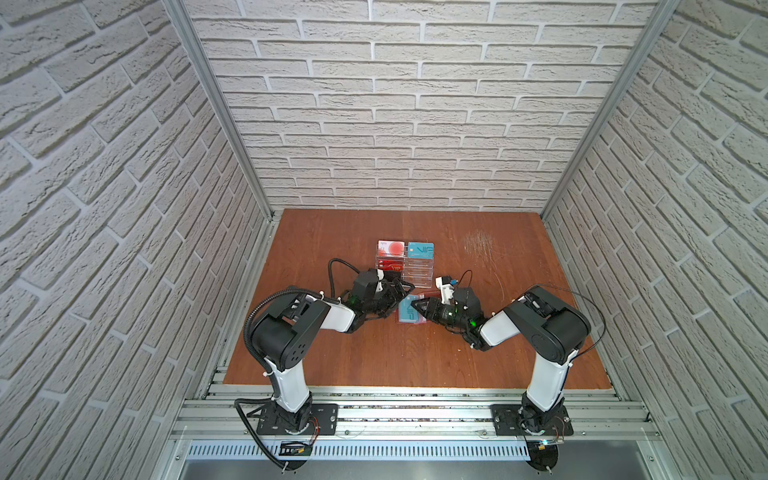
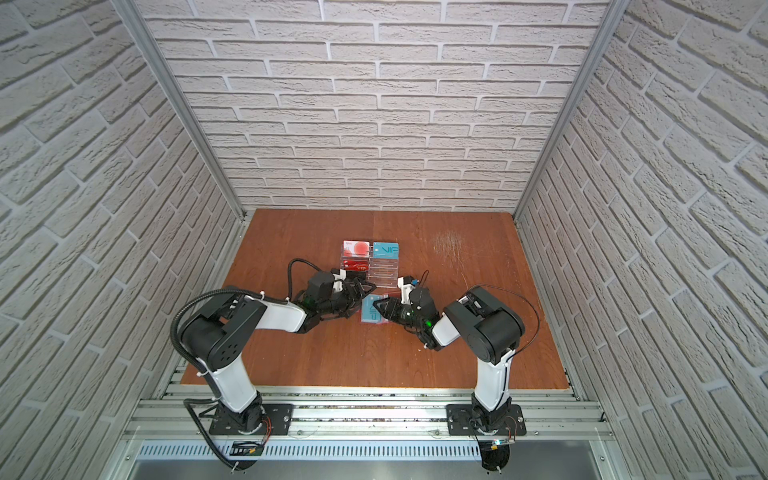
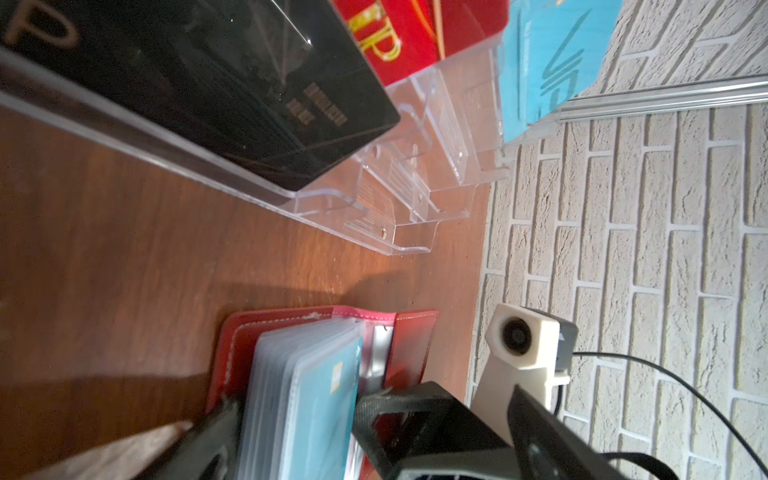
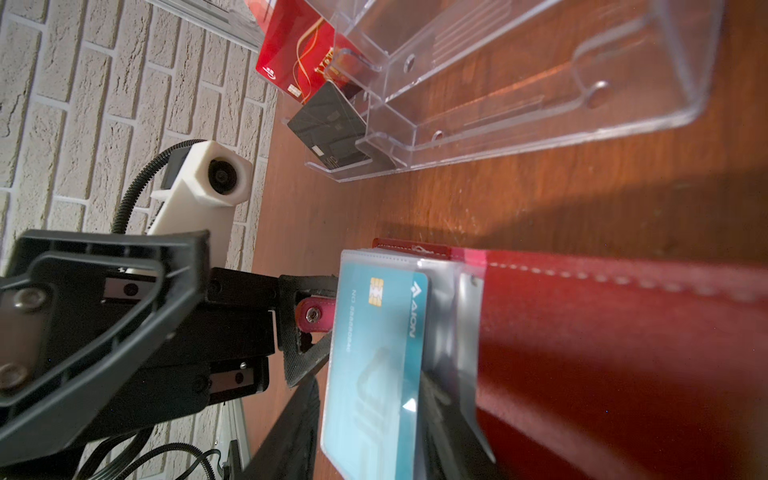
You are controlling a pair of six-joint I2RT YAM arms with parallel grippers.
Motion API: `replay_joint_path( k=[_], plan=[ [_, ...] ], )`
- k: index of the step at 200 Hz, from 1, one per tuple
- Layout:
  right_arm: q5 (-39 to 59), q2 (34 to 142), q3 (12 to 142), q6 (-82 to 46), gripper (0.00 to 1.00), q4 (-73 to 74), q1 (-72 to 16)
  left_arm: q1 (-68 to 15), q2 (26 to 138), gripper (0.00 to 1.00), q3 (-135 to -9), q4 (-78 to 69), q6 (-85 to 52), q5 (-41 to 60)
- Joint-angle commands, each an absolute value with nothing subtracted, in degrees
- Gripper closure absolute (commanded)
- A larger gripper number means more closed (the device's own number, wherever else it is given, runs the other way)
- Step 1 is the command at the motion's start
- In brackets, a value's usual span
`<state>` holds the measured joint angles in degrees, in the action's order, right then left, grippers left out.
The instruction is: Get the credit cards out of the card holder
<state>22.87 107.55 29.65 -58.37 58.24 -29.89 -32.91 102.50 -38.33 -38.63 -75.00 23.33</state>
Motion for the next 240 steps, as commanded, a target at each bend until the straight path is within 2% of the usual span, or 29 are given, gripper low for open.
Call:
replay_joint_path(
  k=[1, 35, 83, 182, 240],
  plan=[
    [24.5, 108.8, 30.4, -59.3, 0.58, 63.1, -31.8, -33.2, 104.2, 0.02, -37.5, -29.8, -73.7, 21.9],
    [24.2, 108.5, 29.7, -58.8, 0.58, 62.8, -31.9, -32.3, 103.5, 0.02, -37.9, -29.5, -73.9, 22.9],
    [22.8, 107.3, 28.3, -58.4, 0.59, 60.9, -32.3, -30.2, 96.8, 0.02, -41.3, -22.2, -71.2, 25.9],
    [21.2, 105.8, 28.0, -57.9, 0.59, 56.0, -33.2, -30.9, 91.8, 0.02, -40.2, -24.2, -74.8, 27.6],
    [18.4, 101.1, 29.2, -55.4, 0.58, 47.9, -34.4, -32.2, 93.4, 0.02, -40.6, -27.5, -77.5, 28.4]
  ],
)
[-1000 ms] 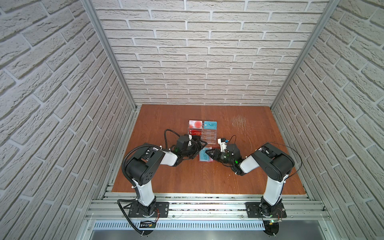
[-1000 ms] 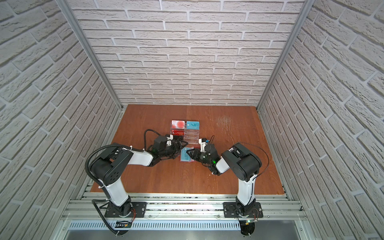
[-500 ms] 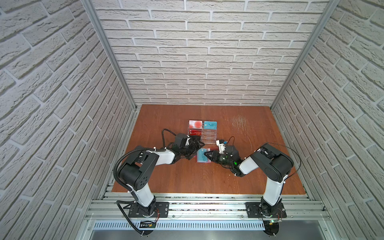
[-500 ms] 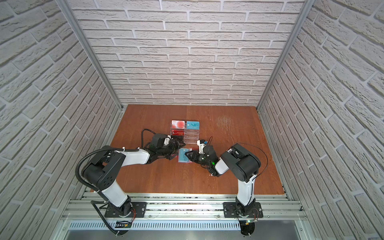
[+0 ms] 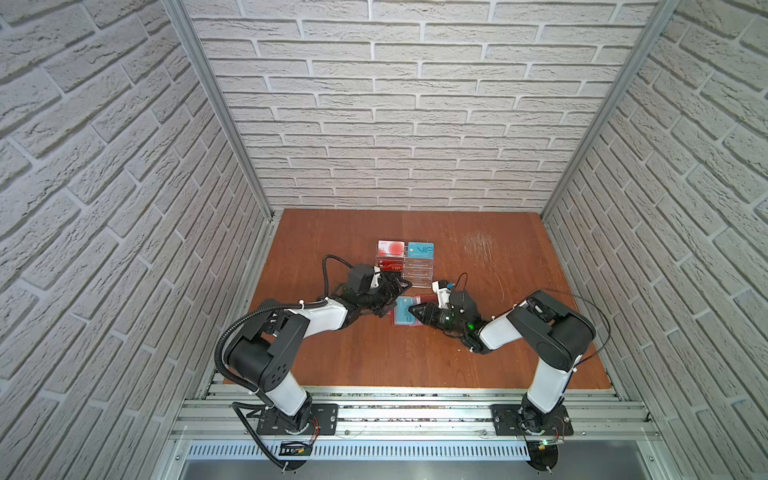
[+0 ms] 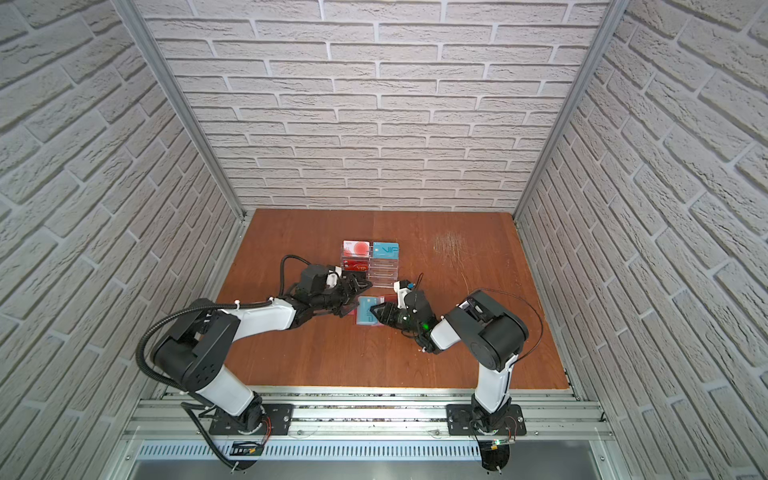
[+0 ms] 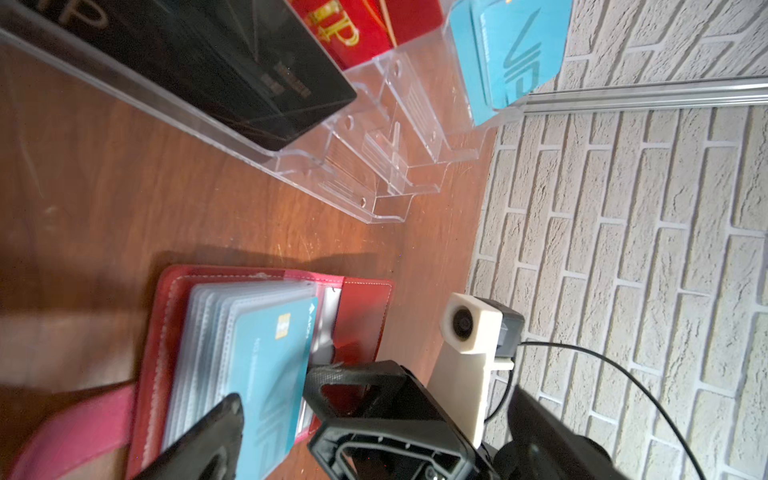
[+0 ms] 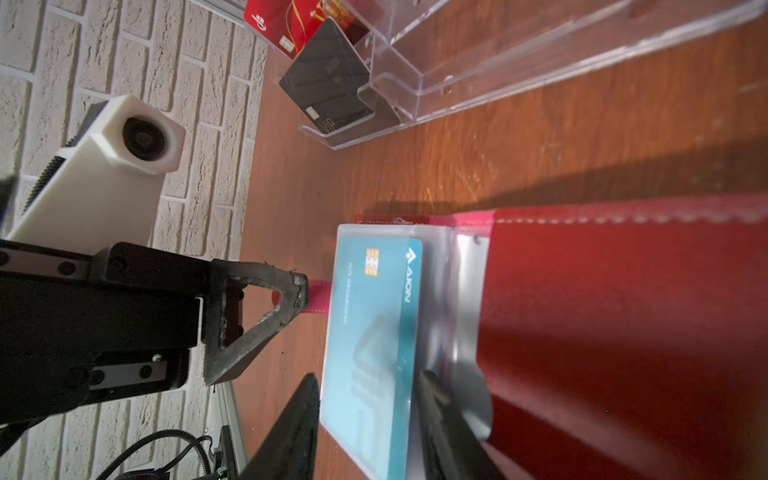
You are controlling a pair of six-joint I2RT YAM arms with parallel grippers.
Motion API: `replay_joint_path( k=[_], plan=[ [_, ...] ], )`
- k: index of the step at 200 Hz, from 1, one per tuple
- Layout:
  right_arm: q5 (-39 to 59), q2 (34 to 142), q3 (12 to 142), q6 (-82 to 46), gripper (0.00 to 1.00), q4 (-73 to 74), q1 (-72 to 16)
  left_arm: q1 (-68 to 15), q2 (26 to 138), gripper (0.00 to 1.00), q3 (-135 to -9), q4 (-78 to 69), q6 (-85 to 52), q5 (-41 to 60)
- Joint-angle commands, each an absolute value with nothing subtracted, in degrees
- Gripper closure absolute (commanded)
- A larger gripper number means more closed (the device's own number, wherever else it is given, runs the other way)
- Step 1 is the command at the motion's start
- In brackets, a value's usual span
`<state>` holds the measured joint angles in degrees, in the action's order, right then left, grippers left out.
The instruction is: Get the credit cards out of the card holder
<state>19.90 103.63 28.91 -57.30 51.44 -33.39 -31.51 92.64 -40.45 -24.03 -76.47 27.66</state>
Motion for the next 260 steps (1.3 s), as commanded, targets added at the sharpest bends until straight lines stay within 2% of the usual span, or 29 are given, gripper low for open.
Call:
replay_joint_path(
  k=[1, 48, 120, 260],
  plan=[
    [18.4, 101.0, 29.2, -55.4, 0.58, 47.9, -34.4, -32.2, 93.5, 0.02, -40.6, -27.5, -77.5, 28.4],
    [18.8, 101.3, 29.6, -55.7, 0.58, 48.1, -34.5, -32.9, 96.4, 0.02, -40.1, -29.5, -77.8, 27.9],
    [19.3, 102.7, 29.6, -56.6, 0.58, 50.3, -34.6, -32.3, 94.5, 0.02, -36.7, -28.8, -76.3, 26.7],
    [21.6, 106.6, 29.7, -57.3, 0.58, 63.1, -36.1, -31.6, 96.9, 0.02, -33.5, -32.5, -76.3, 26.9]
  ],
)
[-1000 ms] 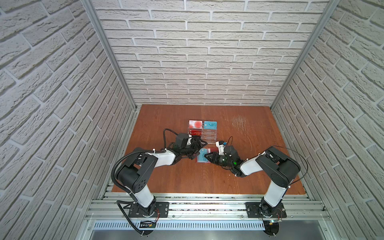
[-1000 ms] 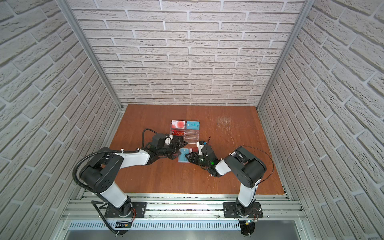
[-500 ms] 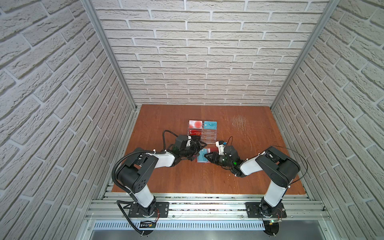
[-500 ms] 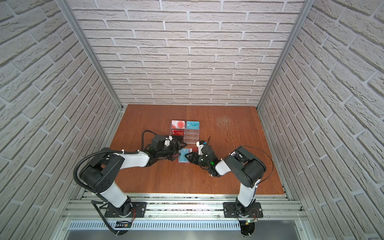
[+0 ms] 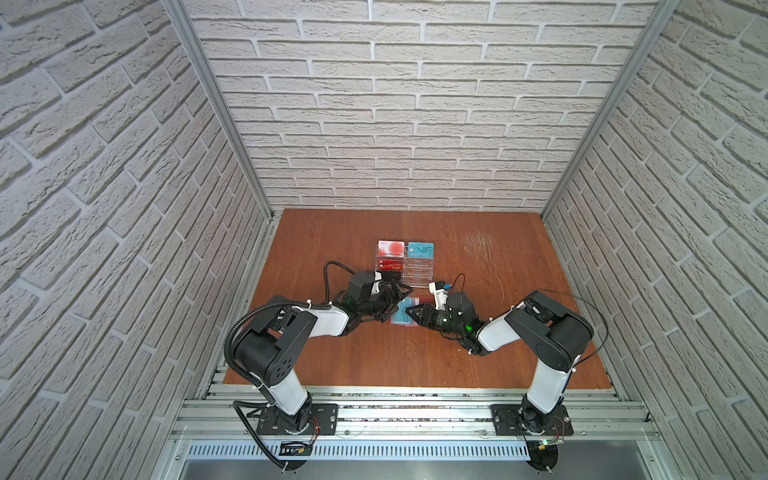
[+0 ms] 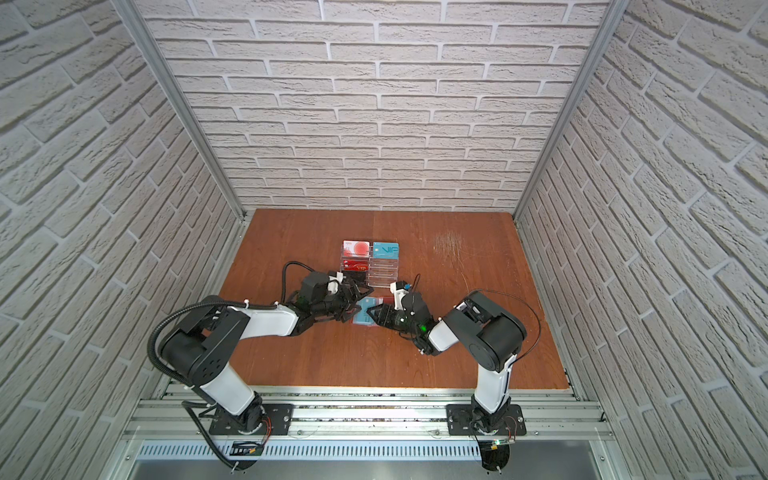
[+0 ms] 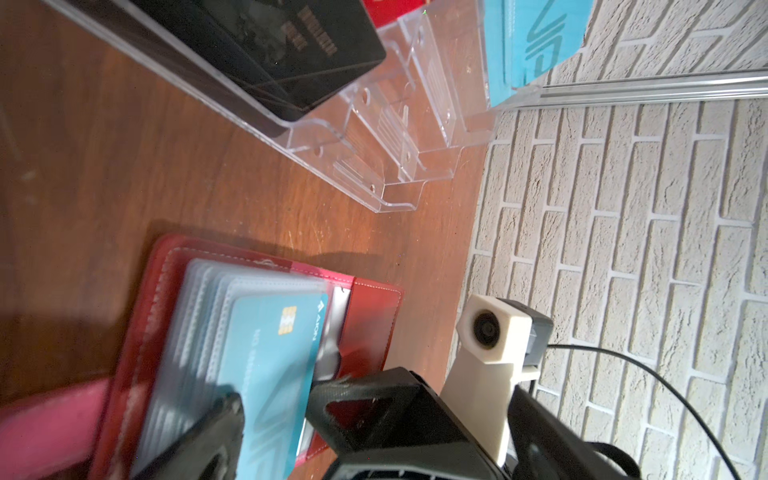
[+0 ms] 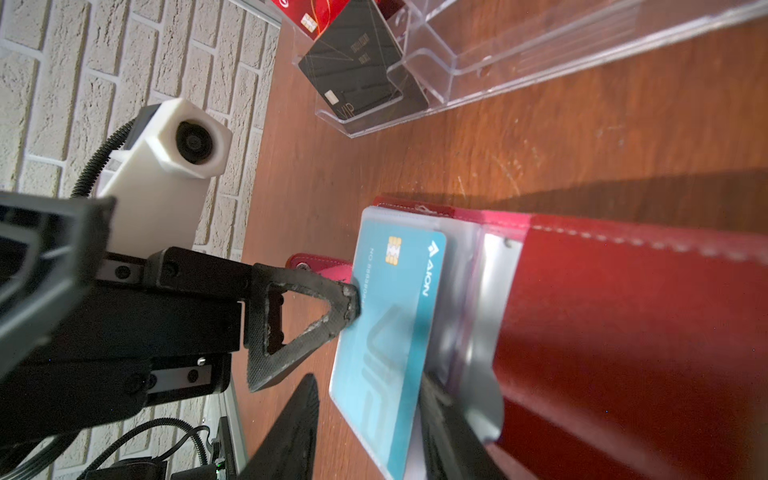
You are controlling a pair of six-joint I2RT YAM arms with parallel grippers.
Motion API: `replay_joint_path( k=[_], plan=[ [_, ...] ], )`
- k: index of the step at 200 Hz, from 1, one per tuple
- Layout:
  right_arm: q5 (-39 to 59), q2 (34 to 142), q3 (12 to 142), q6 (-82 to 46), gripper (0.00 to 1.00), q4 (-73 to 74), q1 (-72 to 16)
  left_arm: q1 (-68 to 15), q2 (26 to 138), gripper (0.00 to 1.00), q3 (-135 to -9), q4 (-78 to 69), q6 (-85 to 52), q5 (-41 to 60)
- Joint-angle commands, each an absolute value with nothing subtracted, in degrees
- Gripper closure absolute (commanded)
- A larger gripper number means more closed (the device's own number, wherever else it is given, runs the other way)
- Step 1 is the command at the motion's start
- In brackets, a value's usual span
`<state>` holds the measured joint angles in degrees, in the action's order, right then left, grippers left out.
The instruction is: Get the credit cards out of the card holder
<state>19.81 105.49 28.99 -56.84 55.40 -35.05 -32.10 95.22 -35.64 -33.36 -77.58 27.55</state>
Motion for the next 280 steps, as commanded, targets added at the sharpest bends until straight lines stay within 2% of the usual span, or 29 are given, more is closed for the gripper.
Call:
replay_joint_path(
  k=[1, 50, 152, 280],
  plan=[
    [21.6, 106.6, 29.6, -57.3, 0.58, 63.3, -36.1, -31.6, 96.9, 0.02, -33.5, -32.5, -76.3, 26.9],
    [22.0, 109.8, 30.1, -58.6, 0.58, 68.8, -36.2, -30.9, 96.5, 0.02, -33.7, -32.1, -76.0, 27.7],
    [21.7, 112.2, 31.6, -59.1, 0.58, 69.0, -36.6, -27.6, 87.7, 0.02, -35.9, -21.8, -70.7, 29.1],
    [20.2, 109.3, 28.6, -57.4, 0.57, 68.4, -36.4, -27.3, 92.6, 0.02, -34.5, -23.4, -69.6, 28.7]
  ],
)
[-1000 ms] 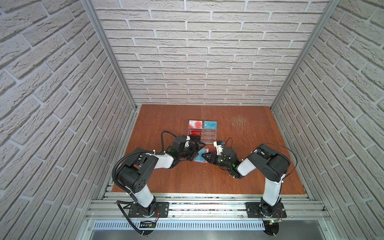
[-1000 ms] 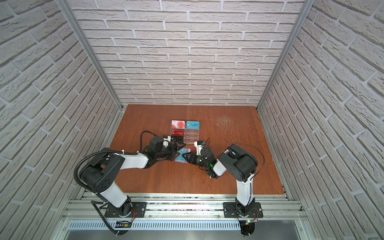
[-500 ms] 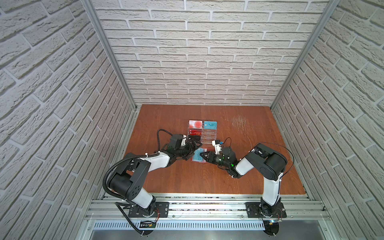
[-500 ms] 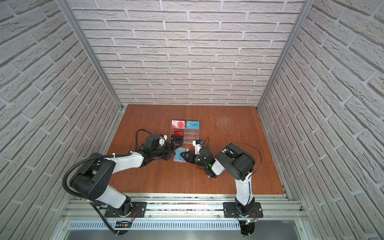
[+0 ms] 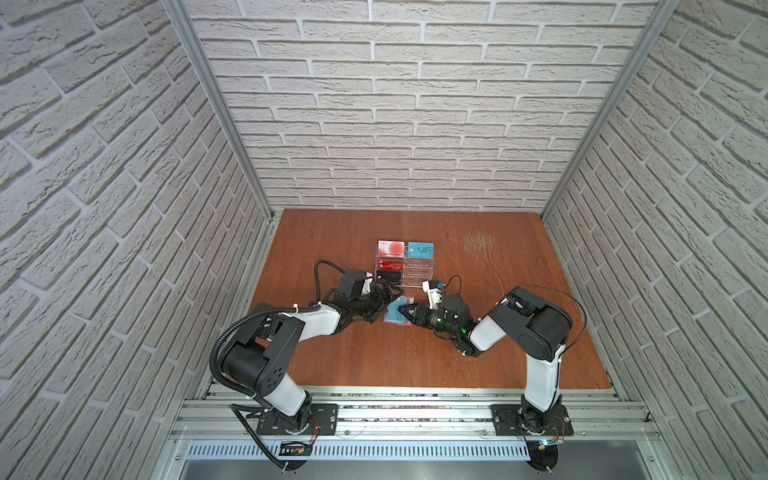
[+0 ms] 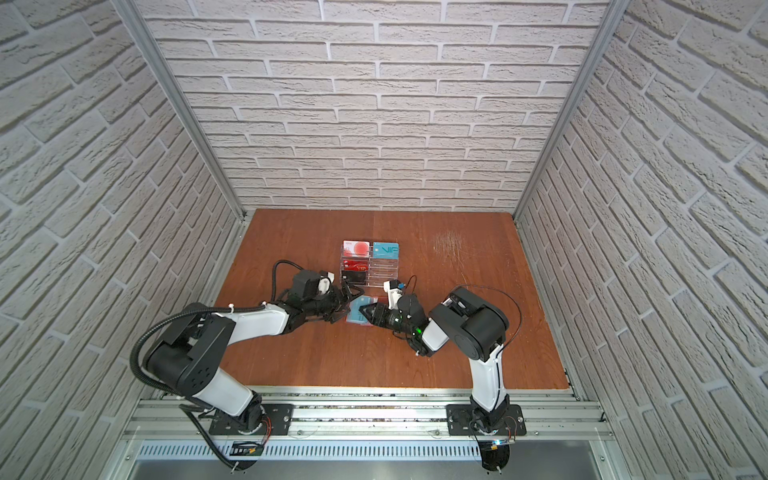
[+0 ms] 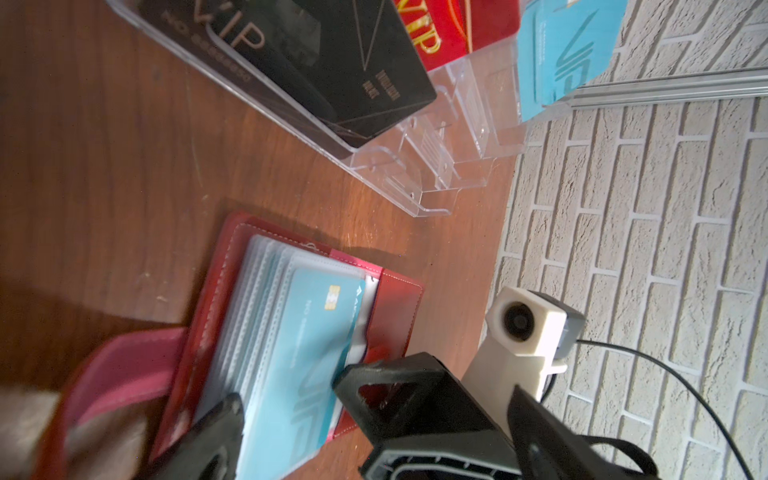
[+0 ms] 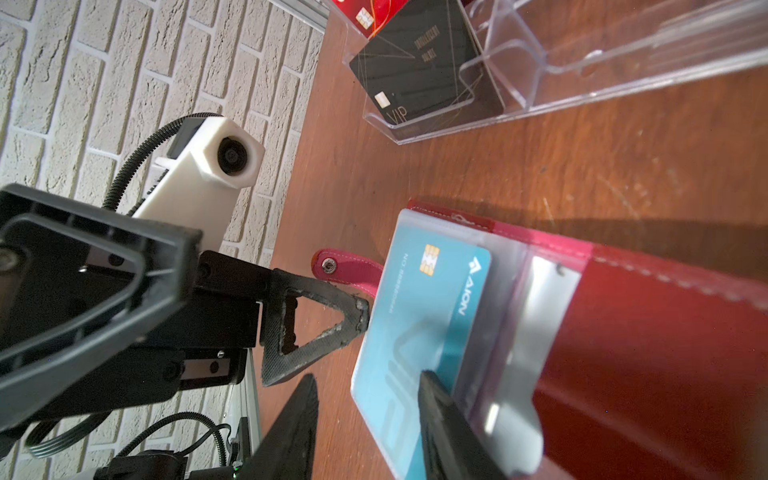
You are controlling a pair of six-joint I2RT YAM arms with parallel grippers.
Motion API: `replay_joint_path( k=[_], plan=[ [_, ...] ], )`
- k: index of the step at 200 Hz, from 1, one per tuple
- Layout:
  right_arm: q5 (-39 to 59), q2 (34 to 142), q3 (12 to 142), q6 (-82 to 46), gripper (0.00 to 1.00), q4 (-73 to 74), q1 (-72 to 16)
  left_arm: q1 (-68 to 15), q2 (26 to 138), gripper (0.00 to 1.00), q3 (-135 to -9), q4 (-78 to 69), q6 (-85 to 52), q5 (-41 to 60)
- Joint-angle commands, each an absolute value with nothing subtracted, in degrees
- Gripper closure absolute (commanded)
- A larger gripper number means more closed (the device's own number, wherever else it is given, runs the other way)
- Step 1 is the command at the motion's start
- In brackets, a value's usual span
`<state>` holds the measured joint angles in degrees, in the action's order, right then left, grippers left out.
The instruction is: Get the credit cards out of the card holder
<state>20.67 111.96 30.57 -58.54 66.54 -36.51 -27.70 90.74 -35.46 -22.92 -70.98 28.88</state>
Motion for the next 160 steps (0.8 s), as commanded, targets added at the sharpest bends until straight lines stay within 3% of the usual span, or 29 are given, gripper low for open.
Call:
replay_joint_path(
  k=[1, 160],
  plan=[
    [20.2, 109.2, 28.6, -57.4, 0.57, 68.2, -36.4, -27.3, 92.6, 0.02, -34.5, -23.4, -69.6, 28.7],
    [21.9, 111.8, 32.2, -57.9, 0.48, 64.9, -34.9, -26.9, 95.2, 0.02, -31.3, -26.9, -69.8, 28.6]
  ],
)
